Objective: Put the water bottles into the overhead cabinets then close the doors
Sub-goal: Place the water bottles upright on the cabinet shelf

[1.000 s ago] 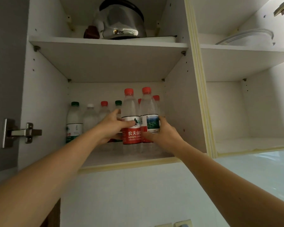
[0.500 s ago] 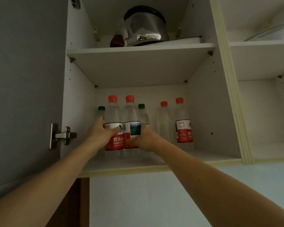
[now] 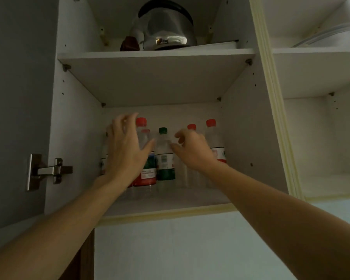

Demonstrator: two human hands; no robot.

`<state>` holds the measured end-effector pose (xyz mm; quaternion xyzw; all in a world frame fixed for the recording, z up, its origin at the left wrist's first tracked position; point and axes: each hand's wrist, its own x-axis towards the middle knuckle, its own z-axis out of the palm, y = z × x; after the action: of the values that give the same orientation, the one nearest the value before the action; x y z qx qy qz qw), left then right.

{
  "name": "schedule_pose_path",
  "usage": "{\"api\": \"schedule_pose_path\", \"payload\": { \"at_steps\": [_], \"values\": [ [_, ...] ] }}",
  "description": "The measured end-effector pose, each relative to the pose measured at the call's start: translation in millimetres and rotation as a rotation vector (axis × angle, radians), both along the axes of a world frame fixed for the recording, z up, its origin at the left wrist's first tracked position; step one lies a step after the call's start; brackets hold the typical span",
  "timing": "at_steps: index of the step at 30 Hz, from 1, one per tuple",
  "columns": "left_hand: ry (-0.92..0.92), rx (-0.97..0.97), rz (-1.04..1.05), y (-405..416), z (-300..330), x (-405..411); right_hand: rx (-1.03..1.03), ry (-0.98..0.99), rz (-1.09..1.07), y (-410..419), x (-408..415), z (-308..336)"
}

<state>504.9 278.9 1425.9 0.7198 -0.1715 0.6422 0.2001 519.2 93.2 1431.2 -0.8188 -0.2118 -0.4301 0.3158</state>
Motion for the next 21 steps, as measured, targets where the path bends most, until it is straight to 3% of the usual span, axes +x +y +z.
{"api": "schedule_pose_path", "payload": {
  "at_steps": [3,6,10,15,21],
  "values": [
    [0.011,0.143,-0.115,-41,4,0,0.110,-0.159,-0.245,-43,5,8],
    [0.115,0.199,-0.187,-75,4,15,0.121,0.027,-0.369,-70,16,-2],
    [0.363,0.199,-0.232,-106,13,52,0.189,0.293,-0.272,-92,31,-19],
    [0.571,0.123,-0.254,-121,31,100,0.189,0.343,-0.157,-104,40,-21],
    [0.736,0.037,-0.433,-126,38,132,0.157,0.368,-0.120,-105,44,-22]
  ]
}}
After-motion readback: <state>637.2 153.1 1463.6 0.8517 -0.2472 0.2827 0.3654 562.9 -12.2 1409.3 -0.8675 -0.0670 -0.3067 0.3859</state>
